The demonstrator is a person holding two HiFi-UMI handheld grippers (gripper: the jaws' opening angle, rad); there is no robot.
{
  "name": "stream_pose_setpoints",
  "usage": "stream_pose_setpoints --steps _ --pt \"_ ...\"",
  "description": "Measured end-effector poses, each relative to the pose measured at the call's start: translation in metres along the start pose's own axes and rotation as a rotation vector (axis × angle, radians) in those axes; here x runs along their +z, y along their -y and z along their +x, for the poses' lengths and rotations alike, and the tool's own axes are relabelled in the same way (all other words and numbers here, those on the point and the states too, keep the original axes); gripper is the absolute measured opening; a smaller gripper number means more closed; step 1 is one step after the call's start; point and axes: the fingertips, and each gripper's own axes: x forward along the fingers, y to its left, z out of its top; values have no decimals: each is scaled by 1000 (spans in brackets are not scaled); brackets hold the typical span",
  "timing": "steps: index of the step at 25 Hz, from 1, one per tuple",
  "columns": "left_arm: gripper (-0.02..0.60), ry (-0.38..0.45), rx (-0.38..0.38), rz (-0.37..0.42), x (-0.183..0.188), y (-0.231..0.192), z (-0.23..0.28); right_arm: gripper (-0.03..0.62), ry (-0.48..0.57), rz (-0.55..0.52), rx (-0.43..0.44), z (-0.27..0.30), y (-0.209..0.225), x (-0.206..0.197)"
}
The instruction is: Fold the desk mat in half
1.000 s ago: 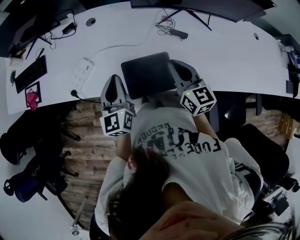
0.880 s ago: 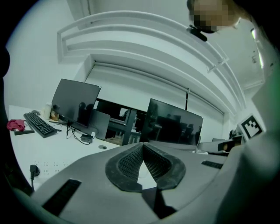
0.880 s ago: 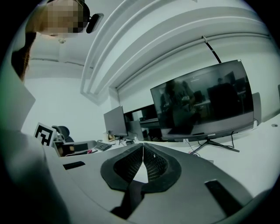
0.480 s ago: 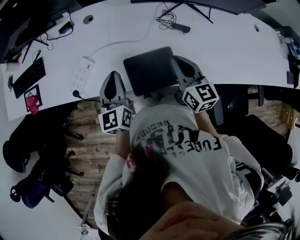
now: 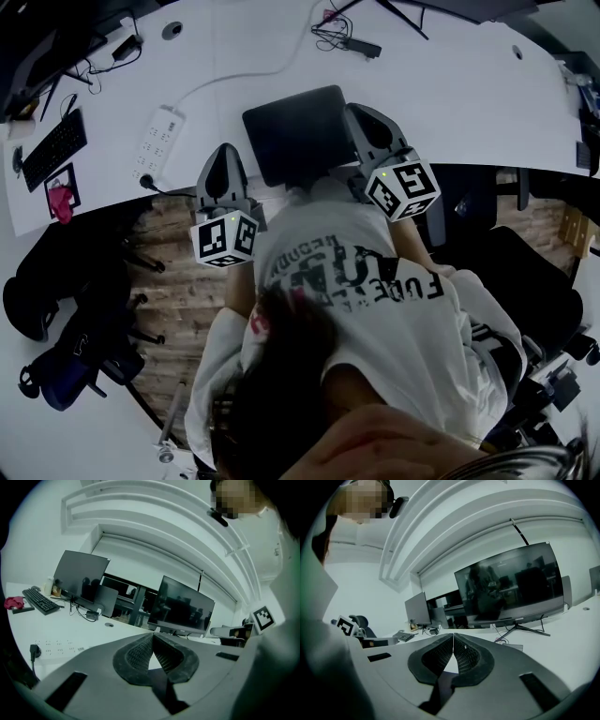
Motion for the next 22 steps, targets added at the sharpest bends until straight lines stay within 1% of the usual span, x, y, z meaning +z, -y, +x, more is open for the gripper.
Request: stream_pose_setpoints --steps 3,7,14,16,18,20,22 --pt "3 4 -1 -8 0 5 3 0 5 0 9 1 8 4" --pt "3 5 38 -28 -3 11 1 0 7 -5 29 4 20 11" --pt "3 -19 70 -15 -3 8 1 0 18 4 55 10 31 18" --pt "3 -39 66 -18 -7 7 -1 0 17 10 58 11 33 18" --pt "3 -76 51 -28 -16 8 -1 0 19 12 64 11 34 19" --pt "3 -121 30 -51 -27 9 1 0 23 8 74 12 33 21" --pt "3 -162 24 -92 -40 8 2 0 23 8 87 13 32 22"
